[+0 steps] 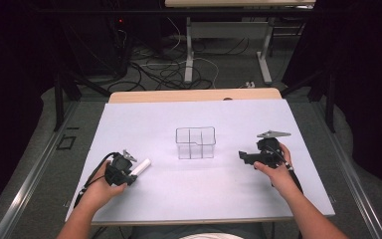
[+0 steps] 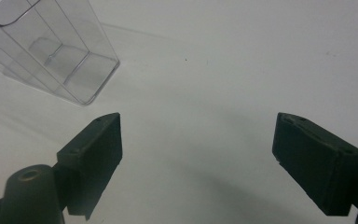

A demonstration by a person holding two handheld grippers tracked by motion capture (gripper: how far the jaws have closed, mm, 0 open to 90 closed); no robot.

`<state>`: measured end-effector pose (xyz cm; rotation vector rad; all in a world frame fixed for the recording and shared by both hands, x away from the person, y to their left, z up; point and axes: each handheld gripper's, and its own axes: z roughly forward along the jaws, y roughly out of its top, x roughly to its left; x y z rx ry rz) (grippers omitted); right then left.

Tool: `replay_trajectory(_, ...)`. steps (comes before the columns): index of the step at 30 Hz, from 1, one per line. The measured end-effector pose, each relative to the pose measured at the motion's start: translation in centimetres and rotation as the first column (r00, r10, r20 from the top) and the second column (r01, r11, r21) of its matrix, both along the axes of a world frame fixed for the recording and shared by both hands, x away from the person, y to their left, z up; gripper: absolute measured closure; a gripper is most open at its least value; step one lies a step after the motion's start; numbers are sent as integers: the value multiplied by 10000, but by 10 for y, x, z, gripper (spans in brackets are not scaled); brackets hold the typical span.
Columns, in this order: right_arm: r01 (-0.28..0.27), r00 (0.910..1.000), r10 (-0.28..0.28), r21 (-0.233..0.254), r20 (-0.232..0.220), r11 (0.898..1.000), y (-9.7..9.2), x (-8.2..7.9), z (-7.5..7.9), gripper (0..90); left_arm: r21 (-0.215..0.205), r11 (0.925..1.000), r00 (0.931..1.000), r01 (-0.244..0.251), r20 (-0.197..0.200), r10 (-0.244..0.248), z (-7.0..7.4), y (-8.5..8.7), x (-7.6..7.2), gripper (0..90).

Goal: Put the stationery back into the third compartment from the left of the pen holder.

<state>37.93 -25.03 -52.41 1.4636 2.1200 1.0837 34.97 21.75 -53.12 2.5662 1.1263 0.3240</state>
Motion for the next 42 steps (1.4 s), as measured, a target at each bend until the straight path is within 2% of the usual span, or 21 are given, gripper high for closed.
replay_trajectory(20, -70, 10000, 69, -25, -25, 10000, 1, 0, -1, 153, 54, 9999, 9997, 89, -219, -88, 1, 0, 2, 712)
replay_trajectory(28, -80, 10000, 80, -22, -19, 10000, 2, 0, -1, 153, -176, 9998, 9992, 12, -390, -19, 3, 1, 3, 714)
replay_trajectory(32, -76, 10000, 76, -27, -23, 10000, 2, 0, -2, 153, -448, 9989, 9991, -114, -414, 95, 5, 2, 3, 715)
replay_trajectory(36, -71, 10000, 71, -32, -8, 10000, 2, 0, -2, 153, -920, 9951, 9988, -354, -367, 321, 9, 4, 3, 715)
replay_trajectory(39, -99, 10000, 99, -60, 9, 9999, 2, 0, -2, 153, -1382, 9895, 9990, -432, -161, 413, 12, 6, 3, 715)
replay_trajectory(40, -93, 10000, 93, -64, 7, 9999, 2, 0, -2, 152, -1564, 9859, 9982, -603, -136, 589, 12, 6, 2, 715)
replay_trajectory(42, -91, 10000, 92, -132, 34, 9999, 2, 0, -1, 152, -1829, 9809, 9976, -657, 100, 687, 14, 7, 1, 715)
